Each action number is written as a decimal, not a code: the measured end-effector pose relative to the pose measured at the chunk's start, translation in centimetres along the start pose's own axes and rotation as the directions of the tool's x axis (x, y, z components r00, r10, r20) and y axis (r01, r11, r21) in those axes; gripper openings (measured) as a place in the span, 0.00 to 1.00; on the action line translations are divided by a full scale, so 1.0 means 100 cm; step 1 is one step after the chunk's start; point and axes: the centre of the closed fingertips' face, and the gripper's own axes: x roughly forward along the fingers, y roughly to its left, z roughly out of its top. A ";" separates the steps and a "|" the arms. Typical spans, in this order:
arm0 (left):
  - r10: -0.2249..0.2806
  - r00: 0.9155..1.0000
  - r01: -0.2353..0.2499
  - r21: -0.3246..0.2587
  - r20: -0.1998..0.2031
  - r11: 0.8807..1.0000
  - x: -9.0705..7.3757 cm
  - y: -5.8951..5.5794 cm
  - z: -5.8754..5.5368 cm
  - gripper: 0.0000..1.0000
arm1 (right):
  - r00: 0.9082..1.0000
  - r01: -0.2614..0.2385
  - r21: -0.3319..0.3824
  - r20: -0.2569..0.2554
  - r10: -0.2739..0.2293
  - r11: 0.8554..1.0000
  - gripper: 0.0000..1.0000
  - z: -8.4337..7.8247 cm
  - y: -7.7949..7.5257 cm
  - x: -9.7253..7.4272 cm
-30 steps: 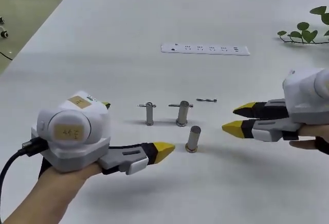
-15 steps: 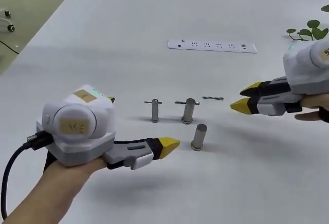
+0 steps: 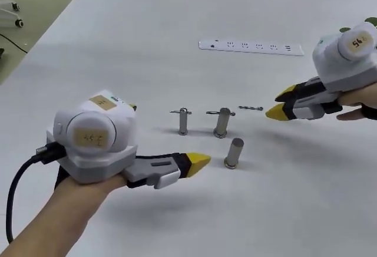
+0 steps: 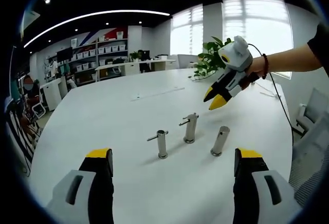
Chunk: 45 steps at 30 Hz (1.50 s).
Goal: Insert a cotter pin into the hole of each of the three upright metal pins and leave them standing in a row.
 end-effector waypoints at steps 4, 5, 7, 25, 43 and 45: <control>0.002 1.000 -0.002 0.000 -0.002 1.000 0.000 0.000 0.000 0.98 | 1.000 -0.008 -0.005 -0.009 0.008 1.000 0.22 0.002 0.000 0.007; 0.002 1.000 -0.002 0.001 -0.004 1.000 0.000 0.000 -0.001 0.97 | 1.000 -0.010 -0.008 -0.013 0.010 1.000 0.21 0.002 0.000 0.009; 0.002 1.000 -0.002 0.001 -0.006 1.000 0.000 0.000 -0.001 0.97 | 1.000 -0.015 -0.023 -0.026 0.014 1.000 0.21 0.002 -0.001 0.013; -0.002 1.000 0.002 0.000 0.004 1.000 0.000 -0.002 0.003 0.96 | 0.989 -0.059 -0.066 -0.137 0.050 0.996 0.15 -0.005 -0.012 0.046; -0.010 1.000 0.010 -0.001 0.002 1.000 -0.001 -0.003 0.003 0.95 | 0.983 -0.062 -0.067 -0.179 0.049 0.996 0.01 -0.013 -0.023 0.051; -0.011 1.000 0.011 0.002 0.001 1.000 -0.001 -0.003 0.003 0.94 | 0.979 -0.066 -0.103 -0.197 0.045 0.992 0.00 -0.014 -0.021 0.049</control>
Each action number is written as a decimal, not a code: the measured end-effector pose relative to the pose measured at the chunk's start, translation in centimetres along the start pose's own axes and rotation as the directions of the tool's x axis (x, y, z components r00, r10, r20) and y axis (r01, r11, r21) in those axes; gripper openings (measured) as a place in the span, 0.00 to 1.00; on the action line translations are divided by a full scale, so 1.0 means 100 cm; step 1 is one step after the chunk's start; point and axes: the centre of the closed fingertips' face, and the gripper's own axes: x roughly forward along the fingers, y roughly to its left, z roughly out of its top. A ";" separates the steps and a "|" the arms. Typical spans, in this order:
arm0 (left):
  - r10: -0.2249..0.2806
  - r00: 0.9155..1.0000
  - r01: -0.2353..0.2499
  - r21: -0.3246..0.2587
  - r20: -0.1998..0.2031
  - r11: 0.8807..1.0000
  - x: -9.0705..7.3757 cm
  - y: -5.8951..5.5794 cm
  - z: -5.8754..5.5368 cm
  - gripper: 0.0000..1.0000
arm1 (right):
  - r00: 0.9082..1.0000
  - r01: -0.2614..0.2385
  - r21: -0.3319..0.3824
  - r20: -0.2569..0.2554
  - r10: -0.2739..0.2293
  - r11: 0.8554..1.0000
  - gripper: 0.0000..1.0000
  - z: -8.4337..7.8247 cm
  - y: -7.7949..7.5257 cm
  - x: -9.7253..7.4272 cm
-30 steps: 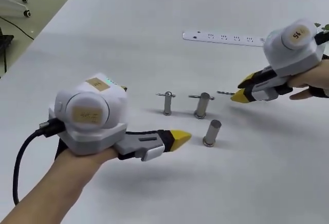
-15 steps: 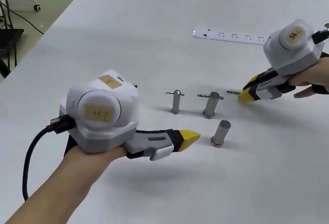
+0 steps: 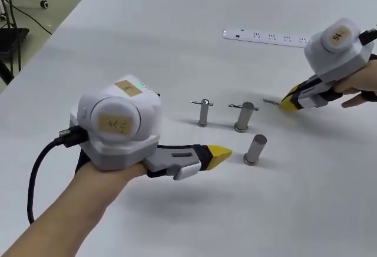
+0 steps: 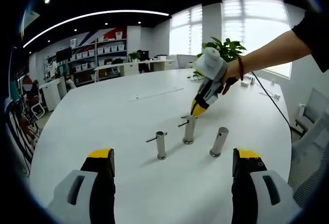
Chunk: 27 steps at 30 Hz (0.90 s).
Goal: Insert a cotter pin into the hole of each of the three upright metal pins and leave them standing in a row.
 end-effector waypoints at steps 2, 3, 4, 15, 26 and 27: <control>0.000 1.000 0.000 -0.001 -0.001 1.000 0.000 0.000 0.000 0.94 | 1.000 0.002 -0.051 -0.016 -0.003 0.999 0.00 0.000 -0.001 0.000; 0.000 1.000 0.000 -0.001 0.000 1.000 0.000 0.000 0.000 0.94 | 1.000 0.001 -0.067 -0.021 -0.002 0.998 0.00 0.000 -0.002 0.000; 0.000 1.000 0.000 0.000 0.000 1.000 0.000 0.000 0.000 0.94 | 1.000 0.001 -0.070 -0.026 -0.003 0.998 0.00 0.000 -0.001 0.000; -0.003 1.000 0.003 0.001 -0.003 1.000 0.000 -0.001 0.000 0.92 | 0.999 0.020 -0.166 -0.033 -0.026 0.986 0.00 0.003 0.003 -0.002; -0.007 1.000 0.007 -0.015 0.000 1.000 -0.001 -0.001 0.000 0.90 | 0.997 0.069 -0.175 0.046 -0.062 0.982 0.00 0.019 0.013 -0.020; -0.007 1.000 0.007 -0.019 0.000 1.000 -0.001 -0.001 0.000 0.89 | 0.997 0.071 -0.175 0.056 -0.062 0.982 0.00 0.020 0.015 -0.022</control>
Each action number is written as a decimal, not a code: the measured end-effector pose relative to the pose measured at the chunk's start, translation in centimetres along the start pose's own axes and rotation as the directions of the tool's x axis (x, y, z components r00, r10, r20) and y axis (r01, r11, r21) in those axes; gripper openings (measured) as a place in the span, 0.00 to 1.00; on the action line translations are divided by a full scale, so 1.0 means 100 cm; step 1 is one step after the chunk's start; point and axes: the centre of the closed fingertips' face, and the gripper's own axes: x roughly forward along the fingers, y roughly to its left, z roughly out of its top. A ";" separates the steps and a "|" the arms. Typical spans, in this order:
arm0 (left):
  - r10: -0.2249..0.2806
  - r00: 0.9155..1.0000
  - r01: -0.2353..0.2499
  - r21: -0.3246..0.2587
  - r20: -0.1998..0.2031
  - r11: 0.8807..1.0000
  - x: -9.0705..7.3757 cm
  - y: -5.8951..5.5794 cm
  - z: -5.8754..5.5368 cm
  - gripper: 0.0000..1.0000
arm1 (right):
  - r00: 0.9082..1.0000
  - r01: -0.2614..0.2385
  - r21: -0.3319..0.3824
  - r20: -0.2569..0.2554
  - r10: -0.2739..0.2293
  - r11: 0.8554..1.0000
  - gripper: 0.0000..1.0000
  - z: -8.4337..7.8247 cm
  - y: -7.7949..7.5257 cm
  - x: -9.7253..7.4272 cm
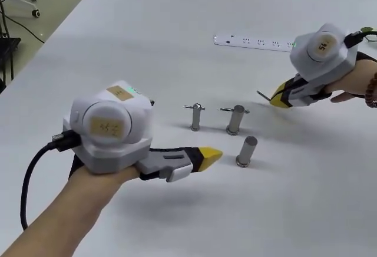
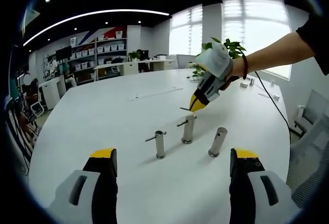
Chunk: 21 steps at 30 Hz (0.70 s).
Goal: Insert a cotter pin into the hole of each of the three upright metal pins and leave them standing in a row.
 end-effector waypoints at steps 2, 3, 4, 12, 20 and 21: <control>-0.003 1.000 0.003 -0.005 -0.006 1.000 0.000 0.000 -0.002 0.87 | 1.000 0.007 -0.004 0.021 -0.007 1.000 0.00 0.004 0.003 -0.004; -0.006 1.000 0.006 -0.005 -0.008 1.000 0.000 0.000 -0.002 0.86 | 0.999 0.009 -0.005 0.031 -0.008 1.000 0.00 0.006 0.005 -0.005; -0.009 1.000 0.009 -0.007 -0.008 1.000 0.000 -0.001 -0.002 0.85 | 0.999 0.007 -0.010 0.044 -0.007 1.000 0.00 0.008 0.008 -0.007; -0.033 0.999 0.033 -0.013 0.001 0.999 0.002 -0.006 -0.001 0.81 | 0.995 0.034 -0.042 0.090 -0.030 0.999 0.00 0.019 0.019 -0.019; -0.061 0.998 0.061 -0.027 0.000 0.998 0.003 -0.014 -0.001 0.77 | 0.991 0.049 -0.104 0.128 -0.035 0.993 0.00 0.033 0.036 -0.030; -0.065 0.998 0.065 -0.030 0.002 0.997 0.003 -0.014 0.000 0.76 | 0.991 0.050 -0.118 0.131 -0.035 0.992 0.00 0.035 0.039 -0.032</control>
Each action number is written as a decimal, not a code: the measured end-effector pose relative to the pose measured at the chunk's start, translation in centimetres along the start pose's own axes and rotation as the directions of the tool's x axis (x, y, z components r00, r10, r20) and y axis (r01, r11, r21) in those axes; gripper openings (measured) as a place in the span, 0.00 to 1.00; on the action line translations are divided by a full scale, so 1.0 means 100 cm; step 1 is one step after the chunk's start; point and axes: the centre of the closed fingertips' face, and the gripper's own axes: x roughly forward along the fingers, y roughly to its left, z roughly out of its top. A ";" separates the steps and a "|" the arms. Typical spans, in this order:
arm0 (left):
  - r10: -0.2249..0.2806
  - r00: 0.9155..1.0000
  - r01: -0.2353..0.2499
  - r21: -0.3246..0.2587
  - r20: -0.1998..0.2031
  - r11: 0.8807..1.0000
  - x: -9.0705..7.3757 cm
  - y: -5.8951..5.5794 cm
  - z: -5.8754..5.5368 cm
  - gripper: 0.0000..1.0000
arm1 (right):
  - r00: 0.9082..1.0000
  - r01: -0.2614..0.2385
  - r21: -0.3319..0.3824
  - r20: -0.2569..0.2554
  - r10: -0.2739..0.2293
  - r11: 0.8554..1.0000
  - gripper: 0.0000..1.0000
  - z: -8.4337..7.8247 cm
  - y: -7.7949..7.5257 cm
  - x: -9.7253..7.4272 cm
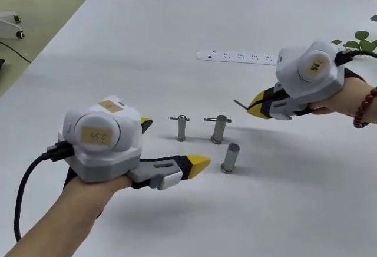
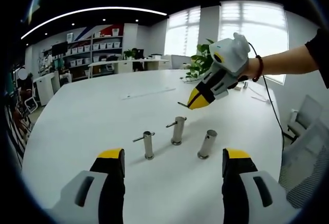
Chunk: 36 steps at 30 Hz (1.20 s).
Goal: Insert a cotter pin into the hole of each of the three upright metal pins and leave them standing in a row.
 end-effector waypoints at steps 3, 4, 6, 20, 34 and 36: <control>-0.010 1.000 0.010 -0.010 0.012 1.000 0.000 -0.002 0.004 0.74 | 1.000 -0.005 -0.031 0.009 0.006 1.000 0.00 0.007 0.007 -0.003; -0.015 1.000 0.015 -0.018 0.022 1.000 0.000 -0.003 0.007 0.73 | 1.000 -0.008 -0.041 0.013 0.009 0.999 0.00 0.009 0.009 -0.004; -0.028 0.999 0.029 -0.034 0.028 0.999 0.000 -0.006 0.010 0.68 | 1.000 -0.011 -0.060 0.016 0.012 0.998 0.00 0.013 0.012 -0.006; -0.081 0.997 0.082 -0.092 0.014 0.992 0.004 -0.016 0.022 0.57 | 0.997 -0.028 -0.196 0.061 0.041 0.980 0.00 0.044 0.041 -0.020; -0.158 0.986 0.168 -0.297 0.055 0.940 0.003 -0.030 0.040 0.36 | 0.990 -0.060 -0.239 0.111 0.089 0.969 0.00 0.062 0.067 -0.026; -0.173 0.983 0.182 -0.313 0.057 0.932 0.003 -0.033 0.040 0.30 | 0.989 -0.060 -0.249 0.116 0.092 0.967 0.00 0.064 0.071 -0.027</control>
